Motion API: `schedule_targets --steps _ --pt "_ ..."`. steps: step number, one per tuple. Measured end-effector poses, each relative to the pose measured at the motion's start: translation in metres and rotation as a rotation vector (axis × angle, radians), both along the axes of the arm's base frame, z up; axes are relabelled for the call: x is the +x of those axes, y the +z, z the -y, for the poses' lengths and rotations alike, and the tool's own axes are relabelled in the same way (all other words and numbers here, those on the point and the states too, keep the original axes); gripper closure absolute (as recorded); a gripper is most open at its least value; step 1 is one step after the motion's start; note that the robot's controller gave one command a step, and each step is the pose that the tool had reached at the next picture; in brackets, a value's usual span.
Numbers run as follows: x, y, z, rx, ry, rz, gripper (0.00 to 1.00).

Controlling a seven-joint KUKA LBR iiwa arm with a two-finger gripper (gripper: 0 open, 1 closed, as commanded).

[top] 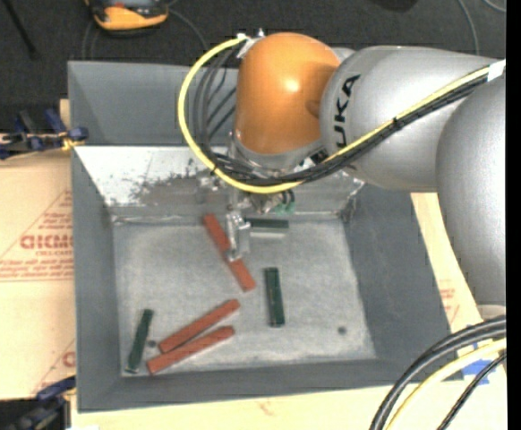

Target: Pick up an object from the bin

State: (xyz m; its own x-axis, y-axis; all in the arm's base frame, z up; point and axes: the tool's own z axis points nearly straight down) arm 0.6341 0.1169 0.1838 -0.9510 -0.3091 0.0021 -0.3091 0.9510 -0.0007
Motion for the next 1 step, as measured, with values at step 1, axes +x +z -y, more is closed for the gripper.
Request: schedule_targets --steps 1 --pt "-0.0308 -0.0424 0.0094 0.002 0.084 0.013 0.00"
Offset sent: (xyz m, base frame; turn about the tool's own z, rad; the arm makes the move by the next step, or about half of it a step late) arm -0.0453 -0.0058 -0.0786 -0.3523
